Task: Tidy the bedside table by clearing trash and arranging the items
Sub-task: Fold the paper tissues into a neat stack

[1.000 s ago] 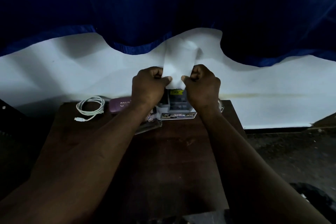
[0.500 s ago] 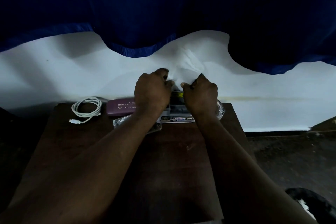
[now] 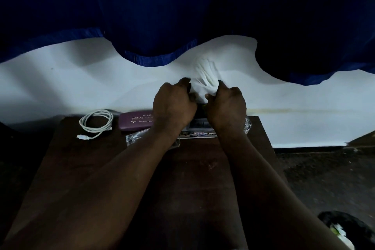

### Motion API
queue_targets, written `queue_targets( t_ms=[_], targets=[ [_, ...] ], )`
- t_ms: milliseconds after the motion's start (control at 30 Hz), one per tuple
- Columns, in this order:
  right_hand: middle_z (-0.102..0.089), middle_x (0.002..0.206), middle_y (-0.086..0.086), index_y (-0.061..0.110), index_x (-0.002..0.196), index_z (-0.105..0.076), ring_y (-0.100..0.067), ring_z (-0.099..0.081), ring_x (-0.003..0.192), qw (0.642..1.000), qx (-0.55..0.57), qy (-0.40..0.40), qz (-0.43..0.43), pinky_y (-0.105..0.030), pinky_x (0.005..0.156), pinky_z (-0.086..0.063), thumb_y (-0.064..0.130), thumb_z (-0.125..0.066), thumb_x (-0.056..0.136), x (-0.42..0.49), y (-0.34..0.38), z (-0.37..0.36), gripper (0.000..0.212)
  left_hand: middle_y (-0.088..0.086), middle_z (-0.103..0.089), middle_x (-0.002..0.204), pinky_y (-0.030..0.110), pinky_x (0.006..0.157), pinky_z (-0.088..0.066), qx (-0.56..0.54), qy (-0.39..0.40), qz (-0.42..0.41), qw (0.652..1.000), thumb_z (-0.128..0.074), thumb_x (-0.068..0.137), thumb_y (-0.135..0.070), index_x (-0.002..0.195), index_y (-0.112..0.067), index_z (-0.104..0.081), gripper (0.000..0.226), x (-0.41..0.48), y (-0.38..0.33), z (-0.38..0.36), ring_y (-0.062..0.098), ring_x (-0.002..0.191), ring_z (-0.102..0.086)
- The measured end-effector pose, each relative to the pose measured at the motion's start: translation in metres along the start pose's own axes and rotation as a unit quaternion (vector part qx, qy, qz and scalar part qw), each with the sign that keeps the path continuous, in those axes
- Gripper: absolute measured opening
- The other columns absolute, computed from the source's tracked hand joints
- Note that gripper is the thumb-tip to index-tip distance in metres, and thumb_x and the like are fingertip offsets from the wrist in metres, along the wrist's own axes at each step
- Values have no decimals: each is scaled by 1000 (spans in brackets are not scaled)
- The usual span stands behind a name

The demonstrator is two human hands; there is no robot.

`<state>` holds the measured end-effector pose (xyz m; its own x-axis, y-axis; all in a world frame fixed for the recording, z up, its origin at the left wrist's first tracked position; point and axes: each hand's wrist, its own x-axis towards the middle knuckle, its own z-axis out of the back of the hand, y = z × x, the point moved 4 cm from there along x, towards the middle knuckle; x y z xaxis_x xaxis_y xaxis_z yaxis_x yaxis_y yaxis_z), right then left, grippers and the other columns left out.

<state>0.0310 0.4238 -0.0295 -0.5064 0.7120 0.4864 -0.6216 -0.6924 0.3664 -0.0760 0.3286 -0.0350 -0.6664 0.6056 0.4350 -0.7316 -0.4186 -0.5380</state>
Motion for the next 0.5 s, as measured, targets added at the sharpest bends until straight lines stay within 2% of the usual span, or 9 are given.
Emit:
queue_targets(
  t_ms=[133, 233, 300, 433, 500],
  targets=[
    [-62, 86, -23, 10, 107, -66, -45, -63, 77, 999, -5, 37, -3, -36, 65, -43, 26, -73, 89, 1, -5, -7, 25, 1, -76, 99, 37, 78, -57, 27, 26, 14, 999, -63, 90, -29, 107, -22, -77, 23, 0, 2, -1, 24, 94, -66],
    [-62, 87, -22, 11, 107, -65, -43, -62, 78, 999, -7, 51, -6, -34, 64, -38, 29, -73, 89, 0, -6, -9, 27, 0, -71, 96, 33, 73, -47, 74, 22, 2, 997, -60, 93, -29, 99, -21, -76, 20, -2, -1, -2, 28, 101, -57],
    [-63, 89, -22, 11, 107, -64, -44, -63, 80, 998, -7, 59, -4, -35, 65, -40, 30, -73, 89, 1, -6, -9, 27, 3, -71, 92, 33, 67, -43, 87, 10, 12, 996, -63, 91, -27, 95, -18, -77, 17, -2, 0, 0, 29, 98, -58],
    [-67, 89, -22, 9, 109, -61, -44, -64, 81, 997, 19, 68, -7, -39, 67, -51, 21, -67, 87, 3, -8, -4, 26, 7, -75, 88, 32, 65, -49, 64, 25, 51, 996, -66, 89, -33, 96, -20, -77, 18, 3, 5, 1, 31, 86, -69],
    [-69, 86, -19, 7, 101, -60, -42, -64, 80, 997, 50, 49, -13, -42, 67, -54, 17, -64, 85, 3, -9, 1, 19, 7, -73, 86, 31, 63, -45, 65, 34, 58, 996, -66, 88, -36, 93, -20, -72, 18, 4, 5, 0, 34, 83, -68]
  ],
)
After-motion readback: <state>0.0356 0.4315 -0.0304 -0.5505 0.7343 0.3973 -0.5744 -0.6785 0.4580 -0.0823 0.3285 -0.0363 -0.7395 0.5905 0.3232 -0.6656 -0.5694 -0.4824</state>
